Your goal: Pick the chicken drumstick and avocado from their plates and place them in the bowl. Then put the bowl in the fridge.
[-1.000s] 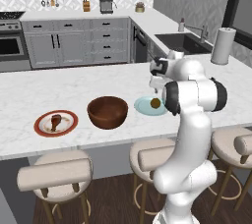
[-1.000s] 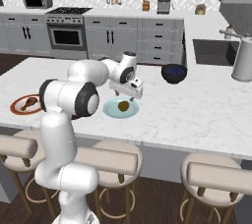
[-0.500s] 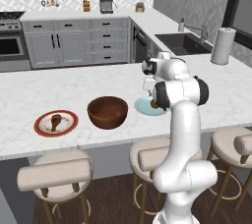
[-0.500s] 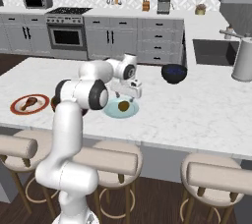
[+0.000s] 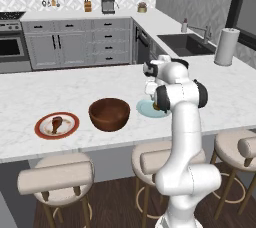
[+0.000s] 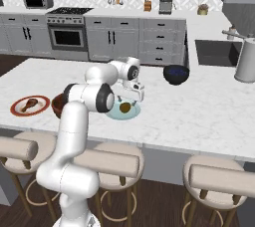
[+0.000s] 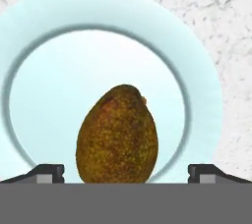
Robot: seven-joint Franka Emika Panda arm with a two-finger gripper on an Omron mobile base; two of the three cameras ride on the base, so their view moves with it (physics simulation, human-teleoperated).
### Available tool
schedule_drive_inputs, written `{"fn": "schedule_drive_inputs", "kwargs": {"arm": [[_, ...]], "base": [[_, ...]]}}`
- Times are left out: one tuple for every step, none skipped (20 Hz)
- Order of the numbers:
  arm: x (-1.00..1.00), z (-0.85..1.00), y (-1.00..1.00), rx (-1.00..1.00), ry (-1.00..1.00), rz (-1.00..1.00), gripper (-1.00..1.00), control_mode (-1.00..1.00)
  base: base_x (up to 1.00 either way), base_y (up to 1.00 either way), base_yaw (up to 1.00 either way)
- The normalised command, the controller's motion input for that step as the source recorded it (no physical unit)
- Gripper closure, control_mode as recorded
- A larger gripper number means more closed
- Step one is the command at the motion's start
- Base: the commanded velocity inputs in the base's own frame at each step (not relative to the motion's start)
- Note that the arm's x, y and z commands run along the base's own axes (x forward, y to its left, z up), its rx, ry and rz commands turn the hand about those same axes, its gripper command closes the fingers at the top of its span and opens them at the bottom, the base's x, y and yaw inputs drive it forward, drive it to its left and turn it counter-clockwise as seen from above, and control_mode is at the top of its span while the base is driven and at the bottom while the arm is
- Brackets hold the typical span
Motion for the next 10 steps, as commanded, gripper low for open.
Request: {"fn": "schedule_drive_inputs", "kwargs": {"arm": [[-0.35,0.0,0.0,0.0,0.1,-0.03,-1.0,-1.0],[-0.4,0.0,0.0,0.0,0.08,-0.04,-1.0,-1.0],[-0.33,-0.06,0.0,0.0,0.1,-0.04,-1.0,-1.0],[-0.16,-0.21,0.0,0.0,0.11,-0.03,-1.0,-1.0],[-0.01,-0.28,0.0,0.0,0.13,-0.02,-1.0,-1.0],[0.0,-0.28,0.0,0.0,0.13,-0.02,-1.0,-1.0],[0.0,-0.3,0.03,0.0,0.11,0.0,-1.0,-1.0],[0.0,-0.33,0.13,0.0,0.11,0.0,-1.0,-1.0],[0.11,-0.3,0.11,0.0,0.11,0.0,-1.0,-1.0],[0.05,-0.24,0.14,0.0,0.11,0.0,-1.0,-1.0]], "base": [[0.0,0.0,0.0],[0.0,0.0,0.0],[0.0,0.0,0.0],[0.0,0.0,0.0],[0.0,0.0,0.0],[0.0,0.0,0.0],[0.0,0.0,0.0],[0.0,0.0,0.0],[0.0,0.0,0.0],[0.0,0.0,0.0]]}}
